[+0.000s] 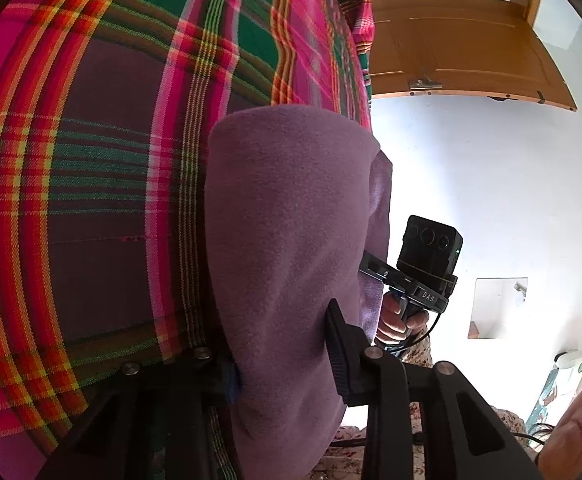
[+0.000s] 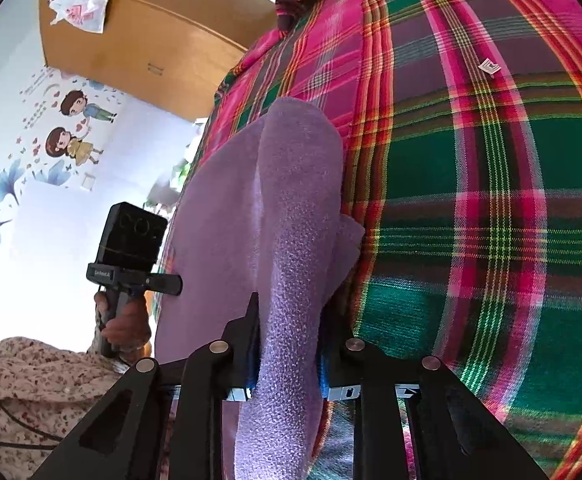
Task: Fold clothes
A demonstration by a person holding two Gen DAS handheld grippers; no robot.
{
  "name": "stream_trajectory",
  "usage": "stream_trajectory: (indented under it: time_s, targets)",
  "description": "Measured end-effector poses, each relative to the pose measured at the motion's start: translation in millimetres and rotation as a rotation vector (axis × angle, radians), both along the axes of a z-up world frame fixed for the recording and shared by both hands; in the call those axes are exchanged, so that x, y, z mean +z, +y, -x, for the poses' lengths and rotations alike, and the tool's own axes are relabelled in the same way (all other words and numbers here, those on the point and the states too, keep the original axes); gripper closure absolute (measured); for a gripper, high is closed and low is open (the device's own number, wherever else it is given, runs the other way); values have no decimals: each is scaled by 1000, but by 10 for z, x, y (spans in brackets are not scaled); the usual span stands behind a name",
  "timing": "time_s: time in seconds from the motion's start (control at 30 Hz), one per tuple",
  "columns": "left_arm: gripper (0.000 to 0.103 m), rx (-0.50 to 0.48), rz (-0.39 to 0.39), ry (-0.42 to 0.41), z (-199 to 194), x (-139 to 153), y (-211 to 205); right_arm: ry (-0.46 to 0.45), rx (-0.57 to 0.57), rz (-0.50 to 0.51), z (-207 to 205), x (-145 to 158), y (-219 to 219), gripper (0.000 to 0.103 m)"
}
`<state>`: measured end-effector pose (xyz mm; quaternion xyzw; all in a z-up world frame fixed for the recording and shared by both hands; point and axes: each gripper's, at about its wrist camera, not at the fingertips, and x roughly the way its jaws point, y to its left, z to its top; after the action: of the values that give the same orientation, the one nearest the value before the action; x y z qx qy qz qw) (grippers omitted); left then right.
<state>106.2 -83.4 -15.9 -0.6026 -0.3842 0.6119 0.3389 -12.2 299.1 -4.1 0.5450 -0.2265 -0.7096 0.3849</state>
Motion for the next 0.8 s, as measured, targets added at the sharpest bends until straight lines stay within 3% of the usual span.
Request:
stream_trajectory:
  time_s: [0.8]
  targets:
    - [70, 28, 9, 58, 117, 27, 112, 68, -100, 20, -126, 217, -196, 84]
